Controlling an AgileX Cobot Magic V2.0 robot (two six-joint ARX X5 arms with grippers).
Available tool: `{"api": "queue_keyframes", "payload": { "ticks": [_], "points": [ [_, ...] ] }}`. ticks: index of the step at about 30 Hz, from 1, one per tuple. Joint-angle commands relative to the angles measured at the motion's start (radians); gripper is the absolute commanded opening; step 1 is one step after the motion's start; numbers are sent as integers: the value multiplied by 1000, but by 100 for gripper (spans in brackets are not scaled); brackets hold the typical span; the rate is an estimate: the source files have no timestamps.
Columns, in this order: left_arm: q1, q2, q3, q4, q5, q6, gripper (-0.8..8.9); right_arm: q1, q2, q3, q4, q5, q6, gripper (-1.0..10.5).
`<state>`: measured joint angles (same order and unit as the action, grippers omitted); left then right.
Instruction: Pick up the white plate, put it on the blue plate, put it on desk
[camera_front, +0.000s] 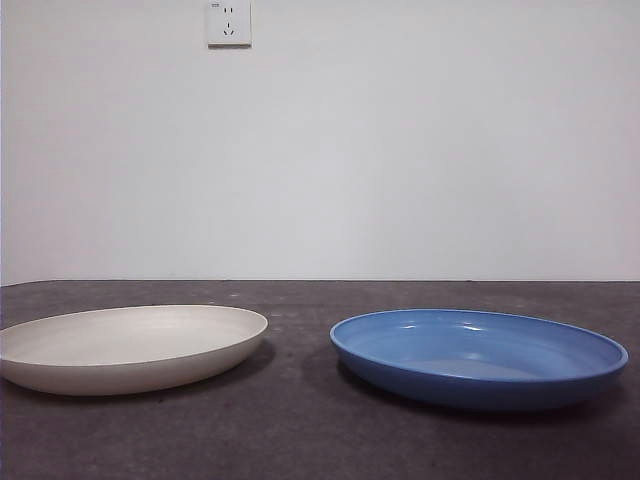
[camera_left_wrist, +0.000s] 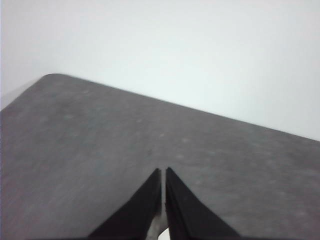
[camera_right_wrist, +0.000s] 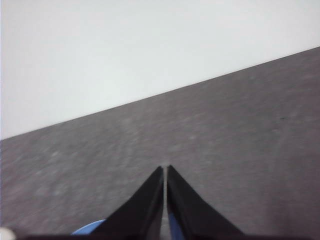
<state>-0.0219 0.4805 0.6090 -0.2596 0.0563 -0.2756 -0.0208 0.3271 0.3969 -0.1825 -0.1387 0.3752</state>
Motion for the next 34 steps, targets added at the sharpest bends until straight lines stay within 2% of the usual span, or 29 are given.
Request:
{"api": "queue_keyframes", "payload": {
  "ticks": [1,6,10,16,22,25,32,34],
  "points": [
    [0,66,111,-17,11,4,16,1,77,90,-35,-55,10,5],
    [-8,161,265,-79,77,5,16,31,203,242,-128,-142,-3,5],
    [-23,233,377,-150,148,10,16,64,315,369,-190,-234,-48,5],
    [-41,337,525,-288,262,66,16,78,470,548,-314,-372,-120,5],
    [-72,429,602,-386,346,100,16,78,538,629,-366,-502,-153,5],
    [-95,451,602,-409,371,101,22,78,541,631,-395,-526,-166,5],
    [-143,481,602,-507,371,119,31,78,541,631,-503,-520,-214,6],
    [-151,485,602,-528,371,140,72,78,541,631,-519,-516,-230,7]
  ]
}}
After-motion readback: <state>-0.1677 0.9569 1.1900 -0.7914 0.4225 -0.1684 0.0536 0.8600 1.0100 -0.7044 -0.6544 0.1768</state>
